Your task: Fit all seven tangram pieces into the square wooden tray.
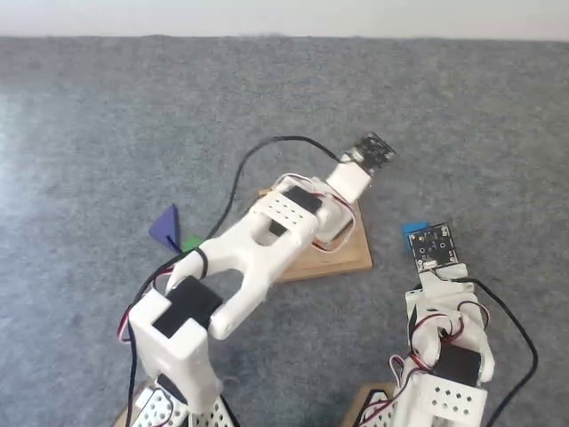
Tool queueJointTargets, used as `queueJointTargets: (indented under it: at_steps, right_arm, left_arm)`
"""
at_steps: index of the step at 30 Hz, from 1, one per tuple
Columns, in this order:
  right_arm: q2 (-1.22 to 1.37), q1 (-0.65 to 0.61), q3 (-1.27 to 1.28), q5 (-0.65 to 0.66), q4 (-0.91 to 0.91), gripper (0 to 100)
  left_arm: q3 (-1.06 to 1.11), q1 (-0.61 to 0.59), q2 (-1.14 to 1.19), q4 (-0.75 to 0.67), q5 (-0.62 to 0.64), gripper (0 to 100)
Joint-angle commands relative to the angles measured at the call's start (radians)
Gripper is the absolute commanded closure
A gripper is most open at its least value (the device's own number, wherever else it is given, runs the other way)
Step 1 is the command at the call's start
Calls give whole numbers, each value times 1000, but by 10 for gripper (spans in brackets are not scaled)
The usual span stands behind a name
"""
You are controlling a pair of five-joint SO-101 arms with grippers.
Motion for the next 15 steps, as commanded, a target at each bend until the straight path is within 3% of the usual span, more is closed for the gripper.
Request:
queueJointTargets:
  at_steps: [1, 11, 15]
  right_arm:
    - [-8, -10, 18, 14, 4, 990]
    - [-8, -10, 18, 14, 2, 990]
    - [-8, -10, 18, 14, 2, 990]
  left_arm:
    - [1, -86, -17, 31, -43, 987]
    - [-4, -201, -32, 43, -89, 987]
    - [8, -193, -181, 43, -64, 987]
